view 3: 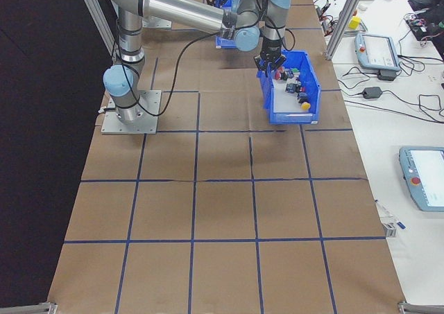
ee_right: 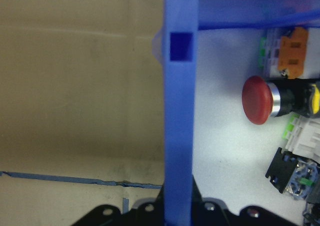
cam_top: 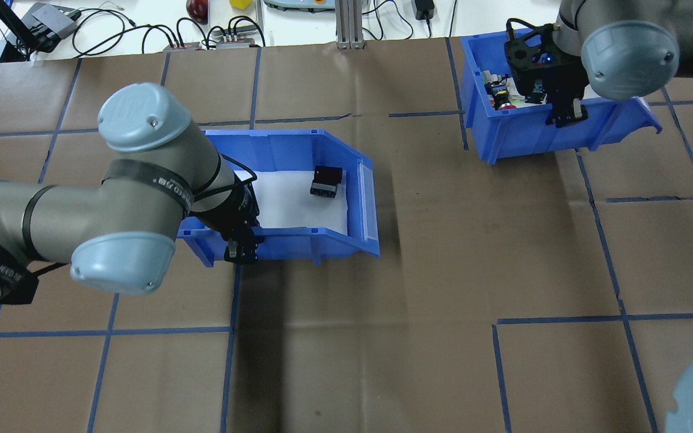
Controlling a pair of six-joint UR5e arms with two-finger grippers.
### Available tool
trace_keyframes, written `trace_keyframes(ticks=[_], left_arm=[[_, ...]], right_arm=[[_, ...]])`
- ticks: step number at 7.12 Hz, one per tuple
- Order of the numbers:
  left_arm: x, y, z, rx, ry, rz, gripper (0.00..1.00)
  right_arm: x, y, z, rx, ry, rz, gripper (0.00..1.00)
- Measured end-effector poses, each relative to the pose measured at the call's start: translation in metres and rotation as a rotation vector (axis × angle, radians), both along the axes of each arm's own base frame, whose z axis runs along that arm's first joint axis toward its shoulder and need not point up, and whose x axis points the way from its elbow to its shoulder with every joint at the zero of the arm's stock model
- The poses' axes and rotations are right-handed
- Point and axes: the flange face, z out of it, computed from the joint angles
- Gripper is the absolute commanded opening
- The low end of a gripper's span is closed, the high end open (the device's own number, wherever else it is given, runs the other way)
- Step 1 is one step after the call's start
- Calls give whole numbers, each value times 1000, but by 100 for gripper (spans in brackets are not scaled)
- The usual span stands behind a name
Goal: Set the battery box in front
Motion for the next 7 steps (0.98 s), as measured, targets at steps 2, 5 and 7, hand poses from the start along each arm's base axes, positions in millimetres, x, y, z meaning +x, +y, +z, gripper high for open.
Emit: trace_keyframes(ticks=[2,5,7], left_arm=[[-15,-71,-5,-9,18,-8,1],[-64,-150,-23,-21,76,-49,1],[-98,-182,-34,-32,113,-56,6]], right_arm=[[-20,23,-3,19,-3,13,6],[-26,59,-13,51,-11,0,6],[-24,93,-17,68,-14,-10,6]])
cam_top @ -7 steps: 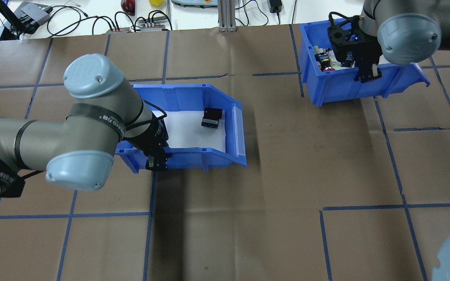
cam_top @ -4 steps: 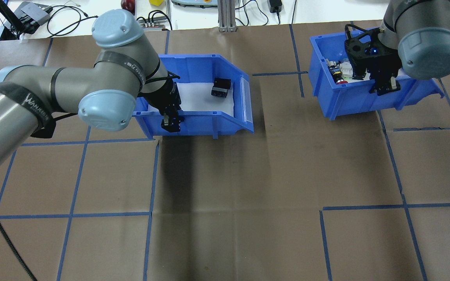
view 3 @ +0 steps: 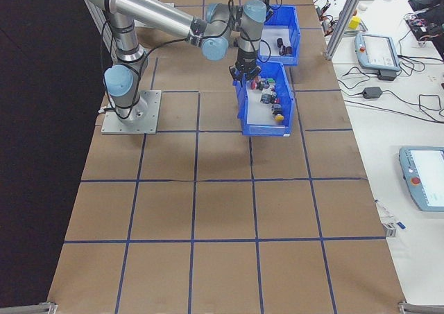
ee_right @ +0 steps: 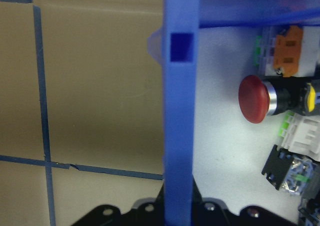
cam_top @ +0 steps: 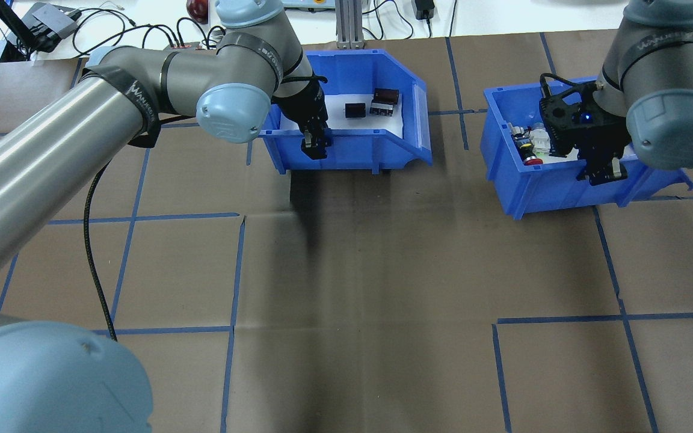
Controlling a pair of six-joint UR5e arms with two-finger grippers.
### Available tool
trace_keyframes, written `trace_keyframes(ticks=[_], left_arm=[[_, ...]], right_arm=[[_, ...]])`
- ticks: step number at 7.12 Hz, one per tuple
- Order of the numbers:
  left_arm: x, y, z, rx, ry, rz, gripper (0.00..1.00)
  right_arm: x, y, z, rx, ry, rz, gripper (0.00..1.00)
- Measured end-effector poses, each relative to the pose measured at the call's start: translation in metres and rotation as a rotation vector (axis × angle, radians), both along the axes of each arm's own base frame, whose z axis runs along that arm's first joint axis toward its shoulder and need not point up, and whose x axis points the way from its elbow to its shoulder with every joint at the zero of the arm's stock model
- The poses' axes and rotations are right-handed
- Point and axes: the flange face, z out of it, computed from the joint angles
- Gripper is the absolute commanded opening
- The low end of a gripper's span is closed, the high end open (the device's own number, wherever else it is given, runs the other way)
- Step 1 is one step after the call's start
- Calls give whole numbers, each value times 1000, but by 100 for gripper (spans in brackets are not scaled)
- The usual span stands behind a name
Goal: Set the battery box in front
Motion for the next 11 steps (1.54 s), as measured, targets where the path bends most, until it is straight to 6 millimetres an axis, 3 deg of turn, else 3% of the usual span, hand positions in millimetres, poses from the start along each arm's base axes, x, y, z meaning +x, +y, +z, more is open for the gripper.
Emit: trace_keyframes(ticks=[2,4,5,6,7,8,11], left_arm=[[-21,-11,-18,9,15,-12,21],[-26,-9,-23,20,17,-18,28],[-26,-7,-19,25,17,-6,50],[-25,-5,-14,37,14,31,62],[-23,-4,-9,59,9,82,85],[-18,-1,0,94,-3,125,98],[8,34,58,165,-83,101,97]], right_arm=[[6,33,1,3,1,1,6],[12,60,-3,8,4,-3,6],[13,68,-4,9,5,-5,6],[14,73,-5,10,4,-7,6],[15,76,-6,14,2,-13,6],[18,83,-7,15,0,-38,6],[31,113,-10,-4,-10,-107,7]])
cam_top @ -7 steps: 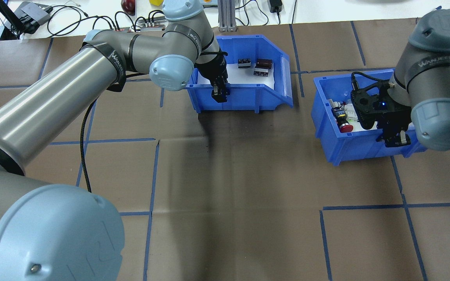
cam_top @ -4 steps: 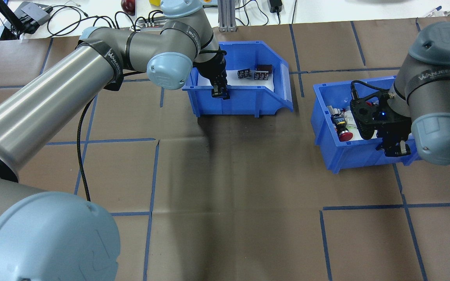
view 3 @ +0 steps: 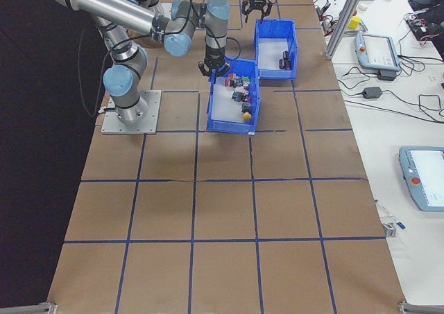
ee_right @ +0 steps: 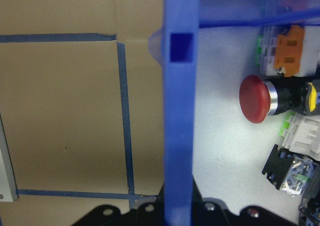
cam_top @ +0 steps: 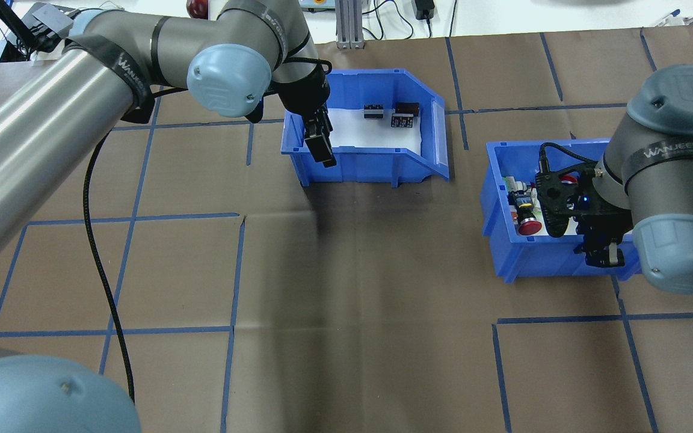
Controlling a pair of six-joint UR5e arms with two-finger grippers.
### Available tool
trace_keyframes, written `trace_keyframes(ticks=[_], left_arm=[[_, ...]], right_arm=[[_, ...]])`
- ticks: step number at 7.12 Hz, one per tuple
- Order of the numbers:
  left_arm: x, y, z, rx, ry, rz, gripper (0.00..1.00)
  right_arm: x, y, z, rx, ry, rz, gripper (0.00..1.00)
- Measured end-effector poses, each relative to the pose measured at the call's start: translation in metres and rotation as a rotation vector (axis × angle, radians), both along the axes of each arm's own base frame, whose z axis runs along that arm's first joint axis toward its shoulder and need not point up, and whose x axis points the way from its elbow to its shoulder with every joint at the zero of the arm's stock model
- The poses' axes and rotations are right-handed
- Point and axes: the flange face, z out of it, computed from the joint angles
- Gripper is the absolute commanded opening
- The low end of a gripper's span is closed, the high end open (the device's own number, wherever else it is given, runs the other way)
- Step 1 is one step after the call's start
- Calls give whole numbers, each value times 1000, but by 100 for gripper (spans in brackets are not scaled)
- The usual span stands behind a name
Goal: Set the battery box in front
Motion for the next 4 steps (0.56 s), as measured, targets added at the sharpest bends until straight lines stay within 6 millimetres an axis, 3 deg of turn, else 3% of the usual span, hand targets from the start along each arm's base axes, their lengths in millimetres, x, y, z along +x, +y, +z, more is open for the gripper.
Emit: trace_keyframes(ticks=[2,4], left_arm=[[44,28,52,-10,-42,-275,98],[84,65,105,-12,-65,-618,98]], right_arm=[[25,11,1,-15,-16,-12,7],[69,24,-1,-27,-13,-8,7]])
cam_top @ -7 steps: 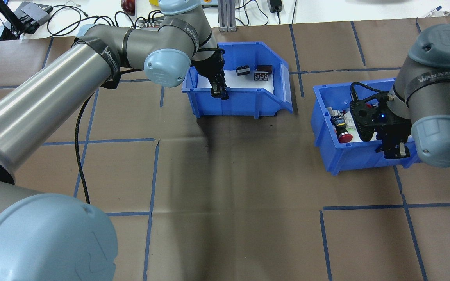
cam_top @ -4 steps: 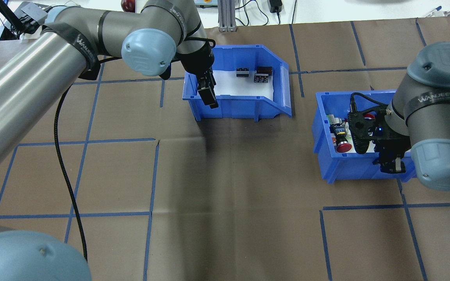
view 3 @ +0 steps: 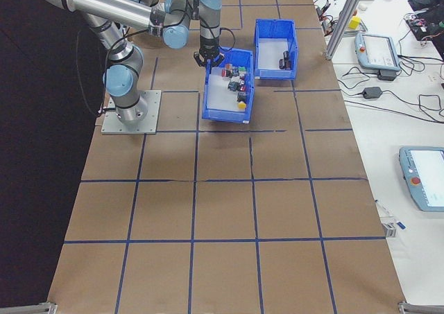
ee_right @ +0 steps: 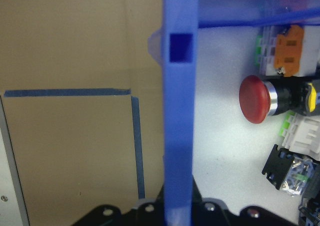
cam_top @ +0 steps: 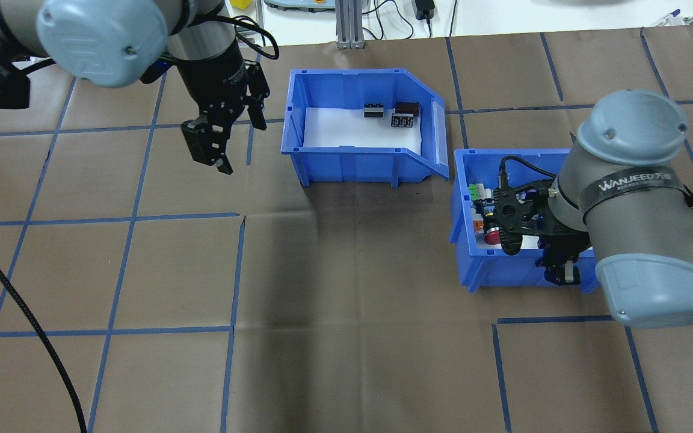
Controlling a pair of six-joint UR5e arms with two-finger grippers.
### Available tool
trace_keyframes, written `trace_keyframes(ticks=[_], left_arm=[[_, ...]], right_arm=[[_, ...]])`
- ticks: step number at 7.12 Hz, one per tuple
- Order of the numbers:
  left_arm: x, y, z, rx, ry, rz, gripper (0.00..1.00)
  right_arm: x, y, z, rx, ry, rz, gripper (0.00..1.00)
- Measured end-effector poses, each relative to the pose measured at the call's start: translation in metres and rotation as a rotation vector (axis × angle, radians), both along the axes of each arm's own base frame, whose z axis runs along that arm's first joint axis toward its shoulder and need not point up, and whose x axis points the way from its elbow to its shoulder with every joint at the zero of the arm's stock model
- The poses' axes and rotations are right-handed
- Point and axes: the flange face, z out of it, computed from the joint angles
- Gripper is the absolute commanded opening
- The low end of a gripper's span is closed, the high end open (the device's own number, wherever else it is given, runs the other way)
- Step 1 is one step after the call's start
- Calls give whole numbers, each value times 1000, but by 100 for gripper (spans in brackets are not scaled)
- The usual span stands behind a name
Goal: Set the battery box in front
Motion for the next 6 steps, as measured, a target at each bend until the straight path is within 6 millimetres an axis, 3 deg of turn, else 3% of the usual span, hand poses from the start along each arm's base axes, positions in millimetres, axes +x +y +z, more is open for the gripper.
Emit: trace_keyframes(ticks=[3,6], left_arm=[[21,57,53,-13,28,-567,98],[43,113,64,-27,82,-1006,99]], right_arm=[[74,32,-3,-20,7,-10,7],[136,54,-17,-60,0,-18,7]])
